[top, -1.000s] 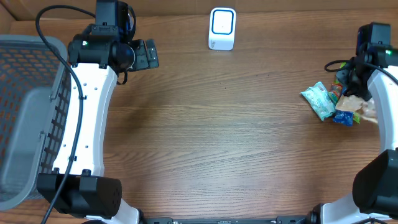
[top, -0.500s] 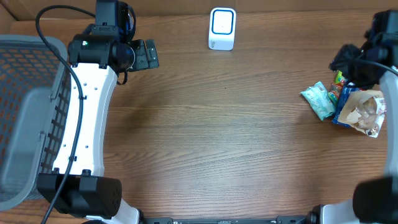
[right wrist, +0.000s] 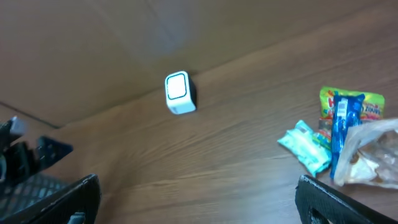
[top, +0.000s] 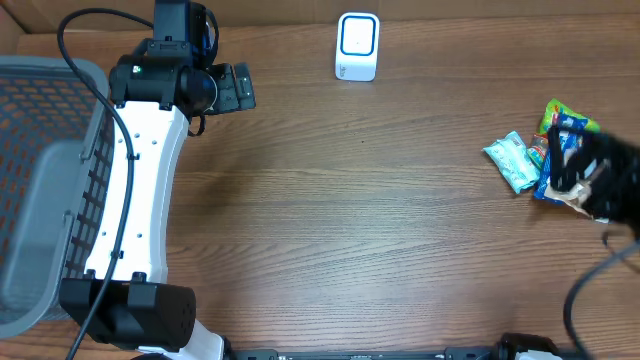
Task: Scan the item barcode
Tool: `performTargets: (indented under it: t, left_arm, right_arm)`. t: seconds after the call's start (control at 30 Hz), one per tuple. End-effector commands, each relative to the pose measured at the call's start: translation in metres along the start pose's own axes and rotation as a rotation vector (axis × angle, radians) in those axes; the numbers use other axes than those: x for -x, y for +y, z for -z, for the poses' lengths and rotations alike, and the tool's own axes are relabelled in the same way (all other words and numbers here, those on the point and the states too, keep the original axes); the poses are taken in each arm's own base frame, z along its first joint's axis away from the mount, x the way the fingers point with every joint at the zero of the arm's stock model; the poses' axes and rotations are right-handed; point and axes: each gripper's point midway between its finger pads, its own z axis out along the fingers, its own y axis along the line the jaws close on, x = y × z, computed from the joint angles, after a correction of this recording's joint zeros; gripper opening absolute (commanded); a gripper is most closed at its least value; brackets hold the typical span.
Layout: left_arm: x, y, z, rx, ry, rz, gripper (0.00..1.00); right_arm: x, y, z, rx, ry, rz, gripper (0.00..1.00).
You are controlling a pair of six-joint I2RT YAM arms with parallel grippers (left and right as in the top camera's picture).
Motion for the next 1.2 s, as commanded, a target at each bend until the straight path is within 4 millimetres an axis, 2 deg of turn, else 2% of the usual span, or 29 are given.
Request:
performTargets:
  t: [0.0,0.1,0.2,0.4,0.6,0.67,0.87,0.97,1.17]
  left_arm:
    - [0.006,-0.001,0.003,0.000,-0.019,-0.004,1.00]
    - [0.006,-0.001,0.003,0.000,-0.019,-0.004,1.00]
    - [0.006,-0.001,0.003,0.000,-0.019,-0.004,1.00]
    - [0.006,-0.001,0.003,0.000,-0.019,-0.004,1.00]
    - [0.006,-0.001,0.003,0.000,-0.019,-0.004,1.00]
    - [0.006,-0.001,0.003,0.000,-0.019,-0.004,1.00]
    - [0.006,-0.001,0.003,0.000,-0.018,-0.004,1.00]
    - [0.006,-0.001,0.003,0.000,-0.018,-0.004,1.00]
    - [0.006,-0.001,0.003,0.000,-0.018,-0.004,1.00]
  right_arm:
    - [-0.015,0.003,0.015,0.012,0.020,0.006,1.00]
    - [-0.025,0.000,0.023,0.000,0.034,0.001,1.00]
    - [-0.028,-0.004,0.022,-0.020,0.044,-0.003,1.00]
    - [-0.026,-0.038,0.010,-0.181,0.001,-0.009,1.00]
    - [-0.026,-0.048,-0.003,-0.144,-0.199,0.029,1.00]
    - [-0.035,-0.052,-0.010,-0.122,-0.249,0.048,1.00]
    - [-0.086,-0.078,-0.044,-0.092,-0.343,0.077,1.00]
    - [-0.106,-0.090,-0.062,-0.074,-0.387,0.083,1.00]
    - [-0.130,-0.106,-0.098,-0.019,-0.506,0.102,1.00]
